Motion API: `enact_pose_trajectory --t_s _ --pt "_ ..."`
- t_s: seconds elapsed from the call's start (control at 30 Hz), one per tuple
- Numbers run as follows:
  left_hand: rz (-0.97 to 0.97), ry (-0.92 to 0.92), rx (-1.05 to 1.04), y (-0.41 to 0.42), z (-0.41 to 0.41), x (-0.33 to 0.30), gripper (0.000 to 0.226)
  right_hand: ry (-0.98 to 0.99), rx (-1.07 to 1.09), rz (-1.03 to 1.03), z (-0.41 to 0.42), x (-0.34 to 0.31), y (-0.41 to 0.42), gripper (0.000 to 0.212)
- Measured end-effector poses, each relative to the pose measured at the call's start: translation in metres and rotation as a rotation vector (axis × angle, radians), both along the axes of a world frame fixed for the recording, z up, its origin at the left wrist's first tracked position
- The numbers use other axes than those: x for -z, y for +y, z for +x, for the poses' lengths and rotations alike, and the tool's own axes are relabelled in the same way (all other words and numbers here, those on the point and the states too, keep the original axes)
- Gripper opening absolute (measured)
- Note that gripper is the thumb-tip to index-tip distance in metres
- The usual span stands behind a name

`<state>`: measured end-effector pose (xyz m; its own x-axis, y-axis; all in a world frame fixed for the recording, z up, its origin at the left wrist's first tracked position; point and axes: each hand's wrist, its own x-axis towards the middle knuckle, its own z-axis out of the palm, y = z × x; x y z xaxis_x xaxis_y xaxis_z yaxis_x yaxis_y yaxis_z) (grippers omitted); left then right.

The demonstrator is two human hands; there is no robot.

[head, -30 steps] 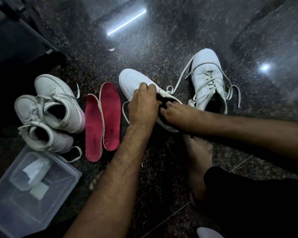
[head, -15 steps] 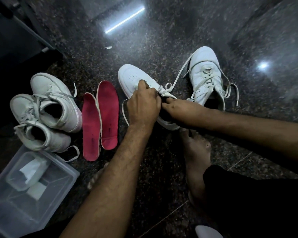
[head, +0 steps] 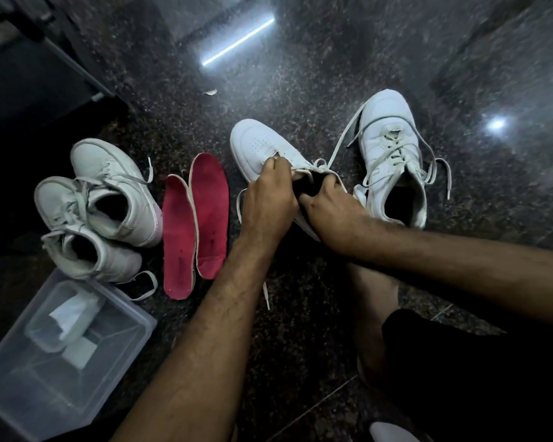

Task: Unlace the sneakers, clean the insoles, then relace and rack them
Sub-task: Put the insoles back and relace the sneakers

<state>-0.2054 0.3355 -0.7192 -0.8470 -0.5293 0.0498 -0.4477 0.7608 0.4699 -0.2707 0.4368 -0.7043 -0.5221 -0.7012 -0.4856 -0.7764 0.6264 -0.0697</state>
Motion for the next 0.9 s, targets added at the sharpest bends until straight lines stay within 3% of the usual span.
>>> enact_pose_trajectory --t_s 0.07,0.17,0.37,0.5,0.77,0.9 --pt "0.009 0.003 -0.016 0.000 0.001 0.000 0.012 0.104 0.003 -0.033 0.004 0.003 0.002 0.033" --pt "0.022 -0.025 -0.056 -0.002 0.000 -0.001 0.016 0.286 -0.208 0.044 0.014 0.005 0.014 0.035" --pt "0.041 -0.121 -0.152 -0.002 -0.009 -0.003 0.021 0.375 -0.360 0.025 0.004 -0.010 0.015 0.043" --pt "-0.052 -0.051 -0.083 0.001 -0.005 -0.008 0.023 0.139 -0.163 0.038 -0.006 -0.019 -0.001 0.032" --pt "-0.066 -0.008 -0.069 0.007 -0.006 -0.009 0.022 0.273 -0.115 -0.023 -0.013 0.001 0.001 0.024" --pt "-0.043 0.027 -0.094 0.007 -0.004 -0.008 0.022 0.211 -0.134 -0.049 -0.023 -0.002 -0.003 0.023"
